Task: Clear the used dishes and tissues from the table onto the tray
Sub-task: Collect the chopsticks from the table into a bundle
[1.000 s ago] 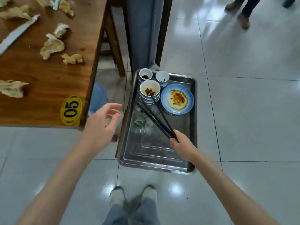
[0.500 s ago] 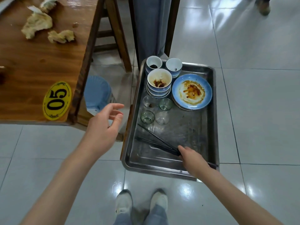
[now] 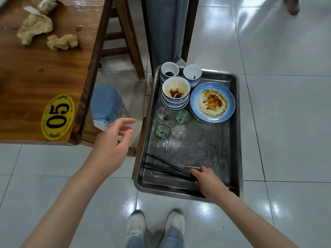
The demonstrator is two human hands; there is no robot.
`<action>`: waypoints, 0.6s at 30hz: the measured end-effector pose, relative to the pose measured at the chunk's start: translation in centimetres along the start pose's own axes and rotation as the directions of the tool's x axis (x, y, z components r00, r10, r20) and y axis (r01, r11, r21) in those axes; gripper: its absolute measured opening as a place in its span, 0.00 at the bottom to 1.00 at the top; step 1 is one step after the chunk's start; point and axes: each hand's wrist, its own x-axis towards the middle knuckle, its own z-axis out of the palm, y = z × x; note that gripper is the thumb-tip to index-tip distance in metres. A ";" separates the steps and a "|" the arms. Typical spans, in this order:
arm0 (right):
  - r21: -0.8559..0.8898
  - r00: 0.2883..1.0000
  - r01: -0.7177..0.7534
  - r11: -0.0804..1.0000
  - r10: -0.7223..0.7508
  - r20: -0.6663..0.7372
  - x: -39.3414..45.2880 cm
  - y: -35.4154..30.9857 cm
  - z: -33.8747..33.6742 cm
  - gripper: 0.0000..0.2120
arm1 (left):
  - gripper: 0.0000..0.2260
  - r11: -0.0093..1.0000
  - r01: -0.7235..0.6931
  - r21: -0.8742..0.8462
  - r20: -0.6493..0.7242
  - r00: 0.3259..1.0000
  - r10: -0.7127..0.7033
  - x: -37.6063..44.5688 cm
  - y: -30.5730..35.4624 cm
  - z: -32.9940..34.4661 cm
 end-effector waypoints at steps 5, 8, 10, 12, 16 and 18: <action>0.024 1.000 0.013 1.000 -0.013 -0.020 -0.1 0.7 -0.1 0.23 | 0.11 1.000 0.012 -0.004 0.002 1.000 -0.012 0.0 0.2 0.0; 0.039 0.999 0.007 0.999 -0.005 -0.045 -0.3 0.8 -0.1 0.24 | 0.11 1.000 0.009 -0.007 -0.005 1.000 -0.009 0.0 0.4 -0.2; 0.019 0.997 0.004 1.000 -0.003 -0.072 -0.4 0.8 -0.1 0.23 | 0.11 1.000 0.010 -0.011 -0.004 1.000 -0.010 0.0 0.6 -0.3; -0.017 0.995 0.001 1.000 -0.002 -0.097 -0.5 0.8 -0.1 0.25 | 0.11 1.000 0.008 -0.004 -0.003 1.000 -0.008 0.1 0.8 -0.5; -0.035 0.996 0.000 0.999 -0.003 -0.090 -0.5 0.5 -0.2 0.29 | 0.10 1.000 -0.007 0.007 0.002 1.000 0.007 0.1 1.2 -0.9; -0.024 0.996 -0.012 1.000 0.009 -0.088 -0.5 0.4 -0.4 0.32 | 0.11 1.000 -0.013 0.009 0.008 1.000 0.013 0.0 1.3 -1.2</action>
